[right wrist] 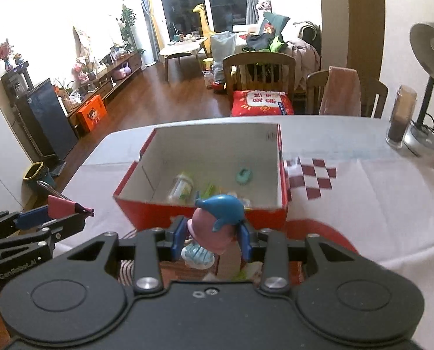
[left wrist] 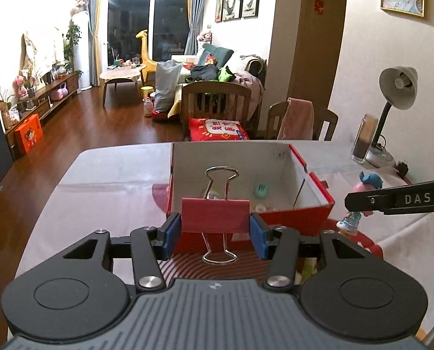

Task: Organize rigid objects
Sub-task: 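Carry the binder clip and figurine into the red shoebox with both tools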

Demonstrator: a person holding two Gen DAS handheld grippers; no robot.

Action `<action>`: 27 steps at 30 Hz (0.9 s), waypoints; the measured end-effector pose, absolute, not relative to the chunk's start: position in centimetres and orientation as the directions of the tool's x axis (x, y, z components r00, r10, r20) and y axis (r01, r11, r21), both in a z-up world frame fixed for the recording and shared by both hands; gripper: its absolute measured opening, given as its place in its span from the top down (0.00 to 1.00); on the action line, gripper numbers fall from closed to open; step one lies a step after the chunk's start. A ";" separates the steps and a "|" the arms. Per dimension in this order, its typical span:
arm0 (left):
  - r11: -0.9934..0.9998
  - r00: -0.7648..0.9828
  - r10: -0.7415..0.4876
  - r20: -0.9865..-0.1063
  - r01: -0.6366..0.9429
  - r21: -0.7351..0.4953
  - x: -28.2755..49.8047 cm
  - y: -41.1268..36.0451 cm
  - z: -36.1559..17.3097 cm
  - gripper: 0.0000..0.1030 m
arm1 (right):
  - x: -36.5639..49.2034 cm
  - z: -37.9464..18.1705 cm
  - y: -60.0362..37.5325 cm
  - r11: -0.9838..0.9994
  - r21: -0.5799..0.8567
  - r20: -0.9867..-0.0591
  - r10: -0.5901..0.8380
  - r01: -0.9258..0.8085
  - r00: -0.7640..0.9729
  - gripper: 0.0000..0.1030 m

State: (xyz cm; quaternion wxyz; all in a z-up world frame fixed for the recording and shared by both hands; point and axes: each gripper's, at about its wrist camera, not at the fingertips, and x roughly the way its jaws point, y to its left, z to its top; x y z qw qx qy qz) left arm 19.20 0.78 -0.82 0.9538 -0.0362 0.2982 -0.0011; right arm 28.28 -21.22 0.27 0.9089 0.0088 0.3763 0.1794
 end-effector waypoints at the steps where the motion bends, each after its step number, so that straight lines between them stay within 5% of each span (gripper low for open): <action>1: 0.997 0.822 -0.023 -0.569 -0.019 -0.069 19.9 0.7 -0.7 0.52 | 28.9 0.4 -21.2 0.935 0.147 -0.678 0.332 -0.321 0.655 0.64; 27: 0.995 0.674 0.003 -0.738 -0.077 -0.066 37.2 -0.6 -5.8 0.51 | 42.8 -5.7 -19.4 0.897 0.054 -0.776 0.314 -0.438 0.547 0.64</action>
